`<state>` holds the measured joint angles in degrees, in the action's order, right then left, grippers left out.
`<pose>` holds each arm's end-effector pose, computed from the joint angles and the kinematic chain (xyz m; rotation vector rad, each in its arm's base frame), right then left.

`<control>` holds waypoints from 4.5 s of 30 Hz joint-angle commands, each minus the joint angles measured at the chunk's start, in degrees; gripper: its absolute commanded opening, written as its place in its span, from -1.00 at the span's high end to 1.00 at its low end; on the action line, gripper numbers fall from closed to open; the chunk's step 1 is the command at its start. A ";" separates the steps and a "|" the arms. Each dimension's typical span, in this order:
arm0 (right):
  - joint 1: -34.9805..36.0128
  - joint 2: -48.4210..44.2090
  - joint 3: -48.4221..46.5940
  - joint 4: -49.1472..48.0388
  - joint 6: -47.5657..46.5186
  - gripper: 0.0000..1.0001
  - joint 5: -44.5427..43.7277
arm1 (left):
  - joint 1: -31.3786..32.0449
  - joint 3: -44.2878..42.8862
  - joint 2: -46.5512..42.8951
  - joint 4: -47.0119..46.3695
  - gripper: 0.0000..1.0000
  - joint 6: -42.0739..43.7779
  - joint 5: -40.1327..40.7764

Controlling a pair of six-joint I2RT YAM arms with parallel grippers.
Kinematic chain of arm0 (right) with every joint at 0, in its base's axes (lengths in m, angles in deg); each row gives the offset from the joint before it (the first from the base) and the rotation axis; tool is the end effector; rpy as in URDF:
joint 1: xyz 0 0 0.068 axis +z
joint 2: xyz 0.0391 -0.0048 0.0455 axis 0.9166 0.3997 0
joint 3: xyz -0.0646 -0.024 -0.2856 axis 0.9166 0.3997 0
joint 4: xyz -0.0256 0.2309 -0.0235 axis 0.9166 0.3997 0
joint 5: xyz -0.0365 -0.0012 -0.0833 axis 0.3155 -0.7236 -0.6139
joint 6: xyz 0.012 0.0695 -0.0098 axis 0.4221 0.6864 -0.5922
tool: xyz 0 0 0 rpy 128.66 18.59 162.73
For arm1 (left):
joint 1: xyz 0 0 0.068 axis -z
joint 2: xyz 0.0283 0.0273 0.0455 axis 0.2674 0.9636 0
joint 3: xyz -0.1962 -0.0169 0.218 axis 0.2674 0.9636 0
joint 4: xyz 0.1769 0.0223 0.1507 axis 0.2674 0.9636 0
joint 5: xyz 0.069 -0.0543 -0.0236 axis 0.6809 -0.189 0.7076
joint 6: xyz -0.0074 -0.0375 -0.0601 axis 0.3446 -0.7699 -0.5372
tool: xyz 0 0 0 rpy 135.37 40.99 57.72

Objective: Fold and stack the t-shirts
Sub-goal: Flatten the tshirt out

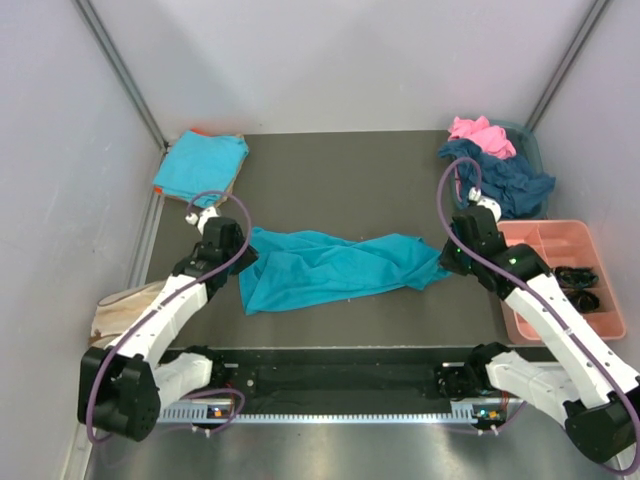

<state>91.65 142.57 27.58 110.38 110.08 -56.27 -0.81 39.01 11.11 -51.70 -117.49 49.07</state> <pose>0.1428 0.0507 0.3060 0.3655 2.3600 0.2029 0.1937 -0.0418 0.2428 -0.6963 2.2389 -0.3553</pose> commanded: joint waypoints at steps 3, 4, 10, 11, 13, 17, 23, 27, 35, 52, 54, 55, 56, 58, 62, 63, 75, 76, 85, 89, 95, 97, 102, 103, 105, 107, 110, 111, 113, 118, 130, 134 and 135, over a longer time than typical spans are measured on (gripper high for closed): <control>-0.69 -0.08 0.71 -2.10 0.38 1.00 0.90 | 1.12 2.58 2.94 -10.57 0.26 4.07 -3.63; -0.69 -0.08 0.80 -2.19 0.38 1.00 0.90 | 1.47 2.84 4.25 -11.54 0.24 4.34 -3.90; -0.69 -0.08 0.98 -2.37 0.38 1.00 1.25 | 4.72 2.49 9.62 -14.44 0.14 5.39 -2.76; -0.78 -0.08 0.98 -2.37 0.47 1.00 1.34 | 5.25 2.49 9.89 -14.80 0.12 5.66 -2.41; -0.69 -0.08 1.07 -2.28 0.38 1.00 1.51 | 5.60 2.49 10.68 -15.33 0.08 6.01 -1.97; -0.69 0.01 0.98 -2.37 0.38 1.00 1.52 | 6.04 2.32 11.21 -15.59 -0.01 7.41 -0.30; -0.69 0.27 0.80 -2.46 0.12 1.00 2.13 | 6.04 2.32 12.17 -16.56 -0.02 8.56 1.11; -0.69 0.36 0.54 -2.46 0.21 1.00 2.30 | 6.13 2.23 13.75 -17.70 -0.01 8.91 0.76; -0.69 0.71 0.80 -2.89 0.30 1.00 2.66 | 6.48 2.75 14.81 -18.14 0.06 9.00 0.14; -0.69 0.62 1.16 -3.07 0.38 1.00 2.75 | 6.75 3.99 14.46 -17.62 0.69 8.82 -0.30; -0.69 0.54 1.24 -3.16 0.47 1.00 2.74 | 6.75 4.16 13.94 -17.09 0.83 8.56 -0.12; -0.78 0.54 1.24 -3.07 0.38 1.00 2.74 | 6.75 4.16 13.67 -16.83 0.89 8.38 -0.12; -0.69 0.62 1.33 -3.16 0.38 1.00 2.66 | 6.75 4.25 13.32 -16.65 1.00 8.38 -0.12; -0.69 0.54 1.42 -3.07 0.38 1.00 2.31 | 6.75 3.64 12.53 -15.78 1.00 8.21 -0.12; -0.78 0.54 1.07 -3.51 0.21 1.00 1.69 | 6.75 0.39 10.69 -11.66 1.00 7.94 -0.38; -0.69 0.62 0.89 -3.60 0.21 1.00 1.34 | 6.75 -0.57 9.38 -10.85 1.00 8.03 -0.73; -0.69 4.13 -13.86 -4.74 -5.05 1.00 -3.58 | 6.66 -22.97 3.56 1.89 1.00 13.47 1.02; -0.69 4.57 -16.05 -4.74 -5.85 1.00 -4.02 | 6.66 -24.30 3.30 2.42 1.00 13.83 1.98; -0.69 1.34 -29.41 -4.22 -17.19 1.00 -9.10 | 6.48 -38.10 0.49 8.92 1.00 20.07 9.98; -0.69 -0.95 -33.64 -3.07 -18.07 1.00 -11.76 | 6.48 -40.66 -2.67 10.16 1.00 21.65 14.46; -0.69 -3.16 -36.02 -2.20 -16.58 1.00 -9.83 | 6.48 -41.10 -5.93 11.21 1.00 22.01 18.07; -0.69 -3.24 -36.64 -1.23 -15.97 1.00 -9.82 | 6.39 -40.58 -6.54 10.95 1.00 21.92 18.69; -0.69 -4.03 -36.64 -1.49 -15.61 1.00 -9.39 | 6.48 -39.61 -7.16 10.07 1.00 21.92 19.13; -0.69 -4.38 -36.90 -1.40 -15.61 1.00 -9.04 | 6.40 -39.69 -7.42 9.90 1.00 21.83 18.52; -0.69 -5.35 -37.69 -0.96 -15.52 1.00 -8.25 | 6.39 -40.04 -8.12 9.63 1.00 21.66 17.64; -0.69 -5.88 -38.48 0.53 -15.44 1.00 -7.10 | 6.40 -40.48 -9.53 9.72 1.00 21.31 16.15; -0.69 -6.76 -39.62 3.59 -14.30 1.00 -4.65 | 6.48 -40.84 -12.77 10.42 1.00 18.16 12.21; -0.69 -7.11 -39.63 4.13 -13.86 1.00 -3.16 | 6.48 -40.05 -14.09 9.38 1.00 17.44 11.32; -0.69 -8.34 -39.02 4.84 -12.63 1.00 -1.57 | 6.40 -38.91 -17.35 8.05 1.00 15.78 9.82; -0.69 -9.40 -40.33 4.40 -11.48 1.00 1.51 | 6.48 -39.78 -21.12 7.44 1.00 14.97 7.00; -0.78 6.22 -28.90 -26.26 -17.27 1.00 -10.08 | 6.22 -28.37 -4.46 -22.16 1.00 24.29 16.48; -4.72 21.51 -38.35 -32.60 -20.62 1.00 -5.53 | 3.59 -32.39 11.26 -32.18 1.00 22.45 10.44; -6.65 28.41 -41.70 -32.78 -21.32 1.00 -4.39 | 3.23 -34.31 17.74 -33.51 1.00 22.45 9.99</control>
<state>89.60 156.43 -5.10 87.71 93.10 -62.63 4.48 8.37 14.67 -71.46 -95.54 62.19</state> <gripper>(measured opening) 0.007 0.012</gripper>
